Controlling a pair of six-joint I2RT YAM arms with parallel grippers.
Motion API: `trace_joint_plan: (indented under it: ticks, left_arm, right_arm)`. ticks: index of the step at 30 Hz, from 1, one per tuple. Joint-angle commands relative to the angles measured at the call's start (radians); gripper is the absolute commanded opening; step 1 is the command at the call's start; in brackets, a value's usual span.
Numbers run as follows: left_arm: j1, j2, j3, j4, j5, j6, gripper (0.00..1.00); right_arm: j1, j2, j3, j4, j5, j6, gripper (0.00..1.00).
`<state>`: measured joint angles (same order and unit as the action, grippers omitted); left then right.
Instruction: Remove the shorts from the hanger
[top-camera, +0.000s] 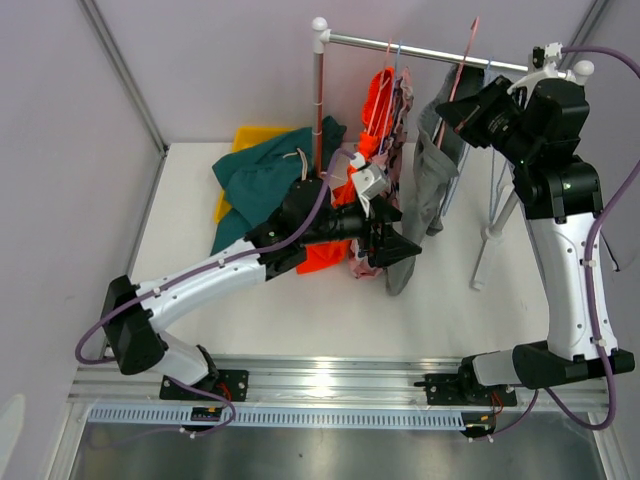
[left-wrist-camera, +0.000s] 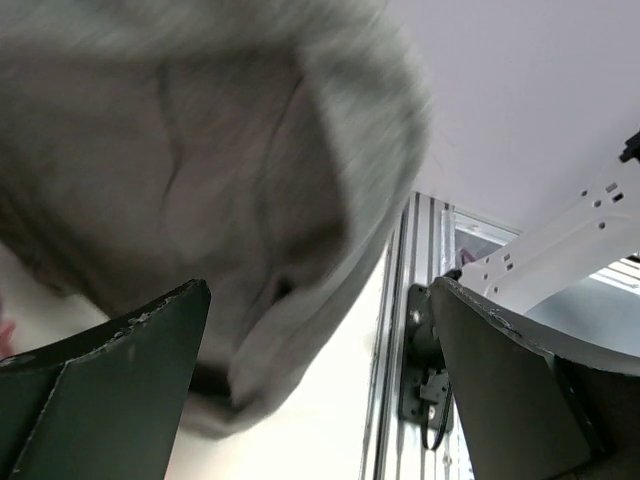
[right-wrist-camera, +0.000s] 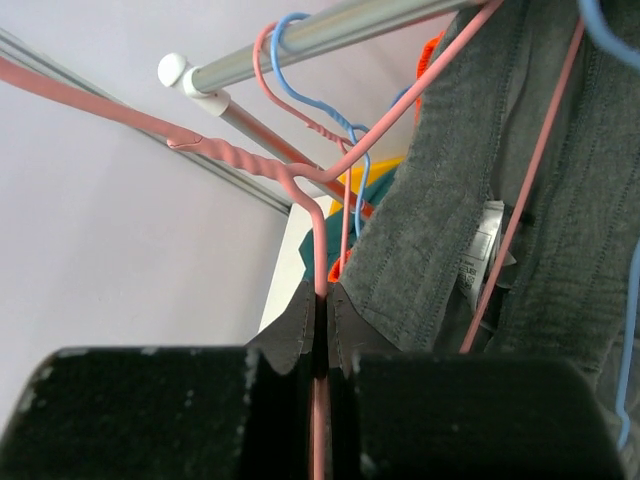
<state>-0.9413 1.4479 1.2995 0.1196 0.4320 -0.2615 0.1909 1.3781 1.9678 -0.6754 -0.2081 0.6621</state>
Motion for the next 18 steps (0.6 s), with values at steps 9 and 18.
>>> trace_joint_plan:
  ticks: [9,18]
  left_arm:
    - [-0.047,0.117,0.147,0.081,-0.036,0.028,0.82]
    - [-0.053,0.152,0.123,0.117,-0.038,0.004,0.01]
  right_arm:
    - [0.002,-0.086,-0.030,0.122,-0.030,0.021,0.00]
    - [-0.030,-0.091,-0.024,0.132,-0.059,0.041,0.00]
